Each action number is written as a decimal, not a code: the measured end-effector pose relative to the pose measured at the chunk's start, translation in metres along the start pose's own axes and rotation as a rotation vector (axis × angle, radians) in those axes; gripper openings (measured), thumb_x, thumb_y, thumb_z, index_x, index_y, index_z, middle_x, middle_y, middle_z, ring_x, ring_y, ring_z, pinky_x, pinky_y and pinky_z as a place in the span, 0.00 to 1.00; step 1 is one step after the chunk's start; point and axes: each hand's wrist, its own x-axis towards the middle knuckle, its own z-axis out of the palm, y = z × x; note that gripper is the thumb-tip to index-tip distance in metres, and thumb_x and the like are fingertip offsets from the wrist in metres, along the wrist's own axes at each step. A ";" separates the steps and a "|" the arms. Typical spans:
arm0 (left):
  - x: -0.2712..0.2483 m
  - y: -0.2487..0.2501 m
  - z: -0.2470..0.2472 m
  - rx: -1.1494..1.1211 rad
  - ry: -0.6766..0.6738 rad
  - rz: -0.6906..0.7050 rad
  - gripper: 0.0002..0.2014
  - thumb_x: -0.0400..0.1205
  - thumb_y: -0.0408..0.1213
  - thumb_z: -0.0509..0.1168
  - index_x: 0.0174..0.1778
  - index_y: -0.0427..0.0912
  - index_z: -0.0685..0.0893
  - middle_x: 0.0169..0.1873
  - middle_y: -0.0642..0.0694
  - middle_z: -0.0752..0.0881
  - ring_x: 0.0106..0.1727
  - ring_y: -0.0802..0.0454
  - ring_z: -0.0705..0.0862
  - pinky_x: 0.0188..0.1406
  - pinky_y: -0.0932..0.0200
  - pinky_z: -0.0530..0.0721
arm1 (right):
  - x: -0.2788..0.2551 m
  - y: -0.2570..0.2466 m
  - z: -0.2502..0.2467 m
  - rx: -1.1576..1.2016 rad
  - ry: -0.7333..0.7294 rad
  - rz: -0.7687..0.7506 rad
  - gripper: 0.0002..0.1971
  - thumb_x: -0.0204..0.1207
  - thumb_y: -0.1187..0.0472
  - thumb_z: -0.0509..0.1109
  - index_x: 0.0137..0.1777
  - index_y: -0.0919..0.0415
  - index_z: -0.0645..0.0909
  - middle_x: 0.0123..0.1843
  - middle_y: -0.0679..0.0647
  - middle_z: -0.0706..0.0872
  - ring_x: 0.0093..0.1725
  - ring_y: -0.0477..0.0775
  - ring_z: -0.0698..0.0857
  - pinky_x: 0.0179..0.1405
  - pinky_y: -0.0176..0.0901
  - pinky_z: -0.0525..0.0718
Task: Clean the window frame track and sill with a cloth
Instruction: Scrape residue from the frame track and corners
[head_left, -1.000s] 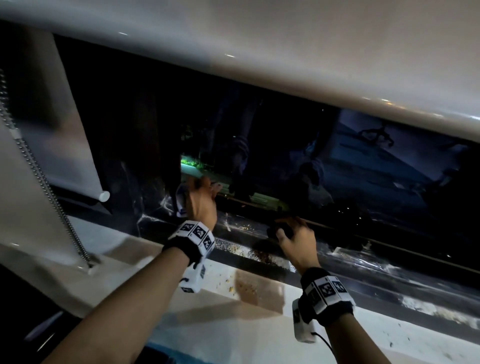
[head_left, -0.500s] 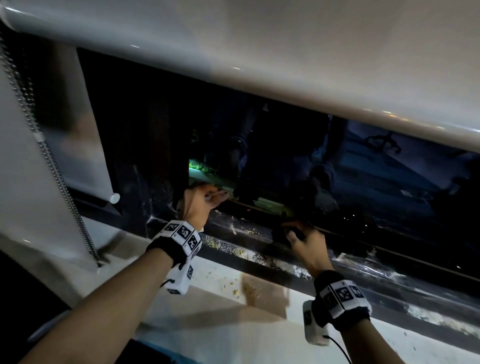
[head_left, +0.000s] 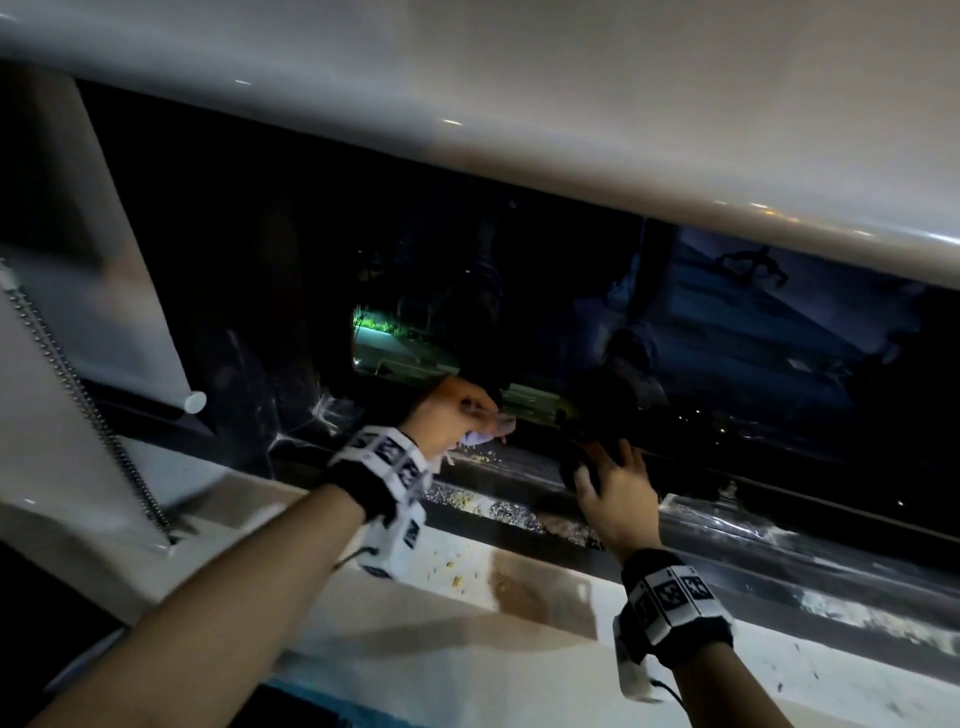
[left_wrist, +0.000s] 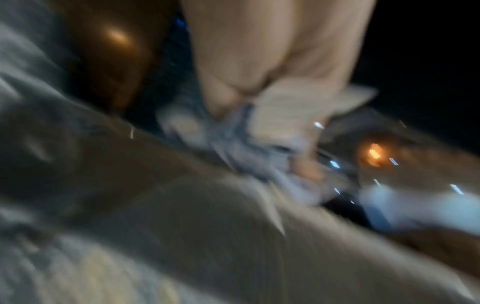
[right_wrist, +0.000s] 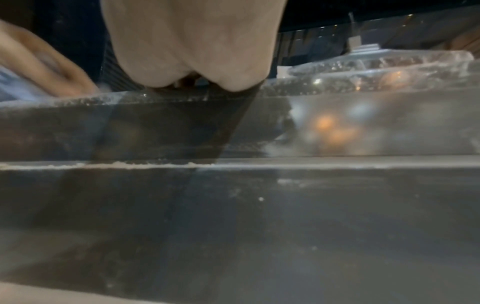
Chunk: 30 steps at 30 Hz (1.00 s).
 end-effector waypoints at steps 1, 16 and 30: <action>-0.001 0.005 -0.009 -0.055 -0.025 0.013 0.08 0.73 0.39 0.75 0.41 0.37 0.89 0.29 0.54 0.87 0.29 0.68 0.82 0.31 0.73 0.78 | -0.001 0.000 0.000 0.006 0.005 -0.001 0.31 0.68 0.44 0.47 0.64 0.54 0.80 0.59 0.67 0.80 0.59 0.71 0.77 0.53 0.58 0.80; -0.012 0.038 0.063 -0.036 -0.077 0.132 0.11 0.73 0.39 0.76 0.42 0.33 0.88 0.36 0.49 0.87 0.32 0.72 0.82 0.31 0.75 0.79 | -0.001 0.000 -0.002 0.017 -0.019 0.025 0.30 0.70 0.43 0.48 0.59 0.58 0.82 0.59 0.67 0.80 0.58 0.70 0.78 0.51 0.55 0.80; -0.046 0.023 0.050 0.288 -0.030 0.249 0.08 0.80 0.39 0.68 0.54 0.47 0.85 0.45 0.49 0.86 0.41 0.58 0.83 0.42 0.56 0.85 | 0.000 0.003 -0.002 0.063 -0.062 0.034 0.29 0.68 0.47 0.49 0.65 0.53 0.80 0.66 0.63 0.77 0.65 0.68 0.74 0.61 0.53 0.76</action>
